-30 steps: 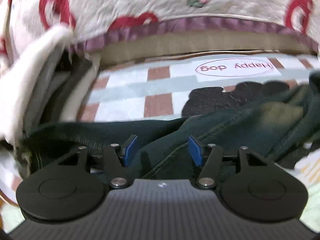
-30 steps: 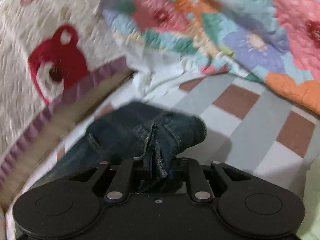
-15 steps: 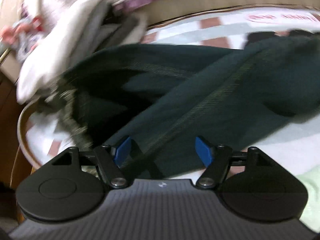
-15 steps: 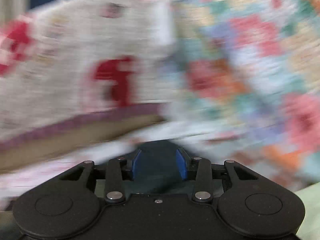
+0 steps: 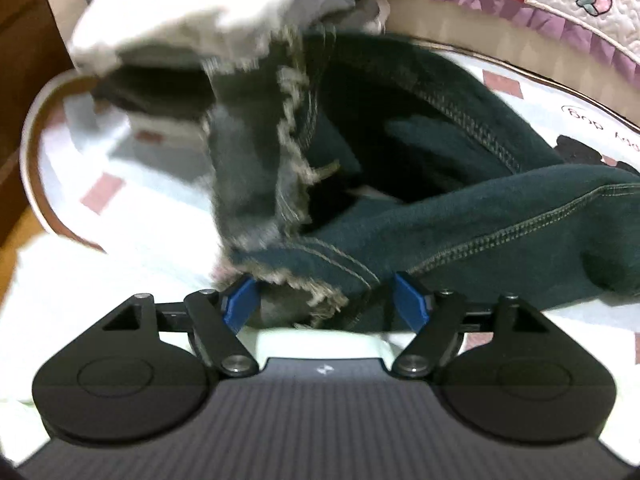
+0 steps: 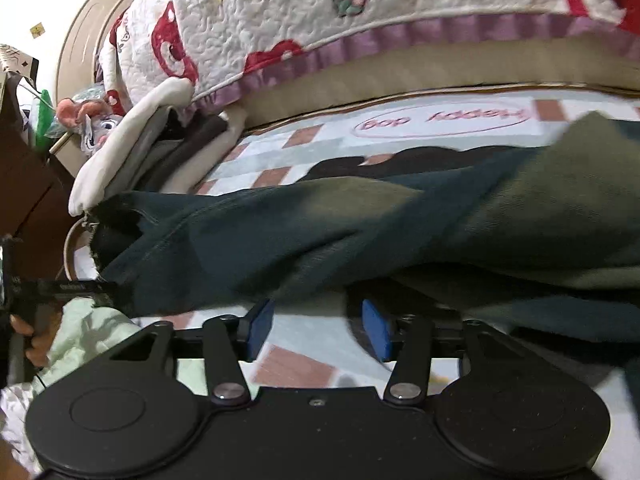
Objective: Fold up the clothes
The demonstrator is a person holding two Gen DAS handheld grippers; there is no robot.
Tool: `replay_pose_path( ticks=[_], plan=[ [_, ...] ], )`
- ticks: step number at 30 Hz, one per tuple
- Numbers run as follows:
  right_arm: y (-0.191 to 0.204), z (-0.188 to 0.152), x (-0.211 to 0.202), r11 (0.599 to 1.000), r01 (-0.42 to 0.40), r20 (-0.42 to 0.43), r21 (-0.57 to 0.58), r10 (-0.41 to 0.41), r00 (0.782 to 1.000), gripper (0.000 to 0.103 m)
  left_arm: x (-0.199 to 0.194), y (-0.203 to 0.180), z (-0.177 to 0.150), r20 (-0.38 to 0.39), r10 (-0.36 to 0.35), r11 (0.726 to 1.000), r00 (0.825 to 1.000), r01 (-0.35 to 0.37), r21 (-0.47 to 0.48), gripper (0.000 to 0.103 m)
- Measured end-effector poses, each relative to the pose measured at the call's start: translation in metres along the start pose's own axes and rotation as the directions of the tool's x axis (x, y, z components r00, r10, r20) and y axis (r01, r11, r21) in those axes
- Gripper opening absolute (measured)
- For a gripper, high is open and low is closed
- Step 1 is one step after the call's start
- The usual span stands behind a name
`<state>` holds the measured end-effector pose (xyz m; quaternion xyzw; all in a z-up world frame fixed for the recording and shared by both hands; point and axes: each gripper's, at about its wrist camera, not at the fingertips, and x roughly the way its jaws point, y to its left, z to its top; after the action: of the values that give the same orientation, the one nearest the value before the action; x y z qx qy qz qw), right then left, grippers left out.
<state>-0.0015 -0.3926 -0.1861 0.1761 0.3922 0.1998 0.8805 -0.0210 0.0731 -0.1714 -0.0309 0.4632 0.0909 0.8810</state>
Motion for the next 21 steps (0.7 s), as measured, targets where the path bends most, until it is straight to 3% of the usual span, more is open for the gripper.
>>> replay_pose_path(
  ticks=[3,5,6,7,8,9,10,12,13,15,17,21],
  plan=[
    [0.004,0.004,0.03,0.993,0.024,0.002,0.114,-0.025,1.0,0.063,0.006,-0.005,-0.006,-0.002,-0.013,1.0,1.0,0.013,0.014,0.073],
    [0.004,0.004,0.054,0.966,0.093,-0.062,0.239,-0.08,0.995,0.067,0.001,-0.009,-0.011,0.029,-0.028,0.998,0.999,0.026,0.054,0.073],
    [0.0,0.003,0.068,0.942,0.103,-0.097,0.32,-0.075,0.992,0.068,-0.002,-0.012,-0.013,0.047,-0.039,0.996,0.998,0.036,0.076,0.073],
    [-0.002,0.001,0.074,0.924,0.058,-0.084,0.378,-0.028,0.996,0.066,-0.005,-0.014,-0.016,0.064,-0.051,0.994,0.997,0.045,0.098,0.073],
    [0.0,-0.001,0.075,0.922,-0.01,-0.037,0.387,0.027,0.999,0.038,-0.008,-0.017,-0.018,0.081,-0.063,0.991,0.995,0.053,0.119,0.073],
    [0.002,-0.003,0.077,0.917,-0.078,0.01,0.392,0.081,0.997,0.018,-0.011,-0.019,-0.02,0.097,-0.076,0.988,0.992,0.061,0.141,0.073],
    [0.01,-0.002,0.07,0.936,-0.103,0.044,0.337,0.094,0.995,0.007,-0.015,-0.022,-0.023,0.112,-0.095,0.984,0.989,0.076,0.164,0.073],
    [0.025,0.001,0.056,0.964,-0.147,0.108,0.222,0.126,0.986,0.007,-0.022,-0.028,-0.027,0.132,-0.153,0.97,0.979,0.123,0.209,0.073],
    [0.028,0.003,0.045,0.958,-0.199,0.143,0.204,0.172,0.975,0.007,-0.027,-0.033,-0.028,0.142,-0.18,0.962,0.973,0.144,0.233,0.073],
    [0.037,0.009,0.021,0.946,-0.293,0.221,0.135,0.259,0.94,0.007,-0.033,-0.041,-0.032,0.157,-0.225,0.948,0.962,0.179,0.262,0.074],
    [0.048,0.014,-0.006,0.928,-0.37,0.302,0.032,0.344,0.889,0.007,-0.032,-0.045,-0.034,0.171,-0.254,0.946,0.952,0.207,0.252,0.079],
    [0.066,0.024,-0.043,0.908,-0.41,0.346,-0.093,0.415,0.841,0.007,-0.03,-0.043,-0.03,0.191,-0.229,0.963,0.954,0.195,0.185,0.079]
  ],
)
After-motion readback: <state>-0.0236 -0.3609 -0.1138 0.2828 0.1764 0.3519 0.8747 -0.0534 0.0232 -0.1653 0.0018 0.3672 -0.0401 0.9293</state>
